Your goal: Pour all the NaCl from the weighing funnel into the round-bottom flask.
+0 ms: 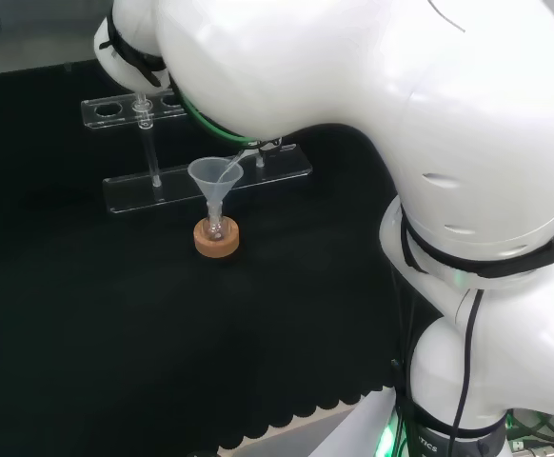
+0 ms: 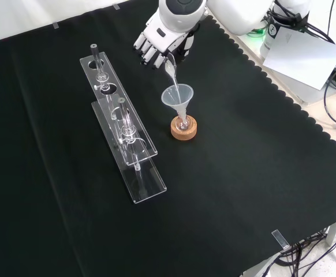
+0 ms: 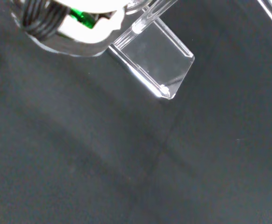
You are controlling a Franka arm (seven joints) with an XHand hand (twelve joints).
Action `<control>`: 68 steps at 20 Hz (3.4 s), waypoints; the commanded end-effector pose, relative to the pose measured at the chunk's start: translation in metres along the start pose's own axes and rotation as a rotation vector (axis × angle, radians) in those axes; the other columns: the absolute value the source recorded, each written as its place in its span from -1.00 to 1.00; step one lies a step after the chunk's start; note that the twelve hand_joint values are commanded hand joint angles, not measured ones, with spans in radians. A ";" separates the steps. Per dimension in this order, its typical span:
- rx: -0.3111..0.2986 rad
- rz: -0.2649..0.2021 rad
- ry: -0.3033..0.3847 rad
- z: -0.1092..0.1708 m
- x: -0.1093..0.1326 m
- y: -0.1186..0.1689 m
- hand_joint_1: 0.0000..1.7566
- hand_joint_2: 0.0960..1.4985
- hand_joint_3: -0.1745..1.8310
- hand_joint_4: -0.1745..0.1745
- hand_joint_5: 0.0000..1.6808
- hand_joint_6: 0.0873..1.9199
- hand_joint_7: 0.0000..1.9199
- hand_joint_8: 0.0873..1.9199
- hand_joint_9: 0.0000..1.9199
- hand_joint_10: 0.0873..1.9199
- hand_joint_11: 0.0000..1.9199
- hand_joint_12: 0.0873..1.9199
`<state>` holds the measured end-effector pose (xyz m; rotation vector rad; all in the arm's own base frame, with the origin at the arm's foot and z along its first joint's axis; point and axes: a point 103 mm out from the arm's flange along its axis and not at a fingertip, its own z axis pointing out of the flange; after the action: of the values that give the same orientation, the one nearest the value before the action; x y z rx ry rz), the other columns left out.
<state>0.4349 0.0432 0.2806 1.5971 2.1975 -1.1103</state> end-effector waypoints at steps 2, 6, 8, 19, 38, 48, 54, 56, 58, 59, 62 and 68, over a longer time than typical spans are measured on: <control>0.007 0.007 -0.046 -0.008 0.000 -0.002 0.27 -0.18 -0.18 1.00 0.47 -0.30 -0.25 -0.48 0.00 -0.70 -0.22 0.13; 0.011 0.009 -0.066 -0.011 0.001 -0.002 0.27 -0.18 -0.18 1.00 0.47 -0.30 -0.25 -0.48 0.00 -0.71 -0.22 0.13; 0.014 0.009 -0.076 -0.012 0.001 -0.002 0.27 -0.18 -0.18 1.00 0.47 -0.30 -0.25 -0.48 0.00 -0.71 -0.22 0.13; 0.021 0.008 -0.113 -0.016 0.004 -0.002 0.27 -0.18 -0.18 1.00 0.47 -0.30 -0.25 -0.48 0.00 -0.71 -0.22 0.13; 0.024 0.009 -0.207 -0.030 0.013 -0.004 0.27 -0.18 -0.18 1.00 0.47 -0.30 -0.26 -0.48 0.00 -0.71 -0.22 0.12; 0.038 0.015 -0.263 -0.036 0.017 -0.003 0.27 -0.18 -0.18 1.00 0.47 -0.30 -0.26 -0.48 0.00 -0.71 -0.22 0.12; 0.050 0.016 -0.302 -0.040 0.020 -0.002 0.27 -0.17 -0.18 1.00 0.47 -0.30 -0.26 -0.48 0.00 -0.72 -0.22 0.12; 0.053 0.016 -0.311 -0.041 0.020 -0.002 0.27 -0.17 -0.18 1.00 0.47 -0.30 -0.26 -0.48 0.00 -0.72 -0.22 0.12; 0.055 0.016 -0.321 -0.042 0.021 -0.002 0.27 -0.17 -0.18 1.00 0.47 -0.30 -0.26 -0.48 0.00 -0.72 -0.22 0.12; 0.055 0.016 -0.328 -0.043 0.022 -0.002 0.27 -0.17 -0.18 1.00 0.47 -0.30 -0.26 -0.48 0.00 -0.72 -0.22 0.12; 0.060 0.014 -0.348 -0.044 0.024 -0.001 0.27 -0.17 -0.18 1.00 0.47 -0.30 -0.27 -0.48 0.00 -0.72 -0.22 0.12; 0.062 0.011 -0.368 -0.048 0.027 -0.001 0.27 -0.17 -0.18 1.00 0.47 -0.30 -0.27 -0.48 0.00 -0.72 -0.22 0.12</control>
<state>0.4360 0.0932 0.2977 1.3065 1.9331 -1.3516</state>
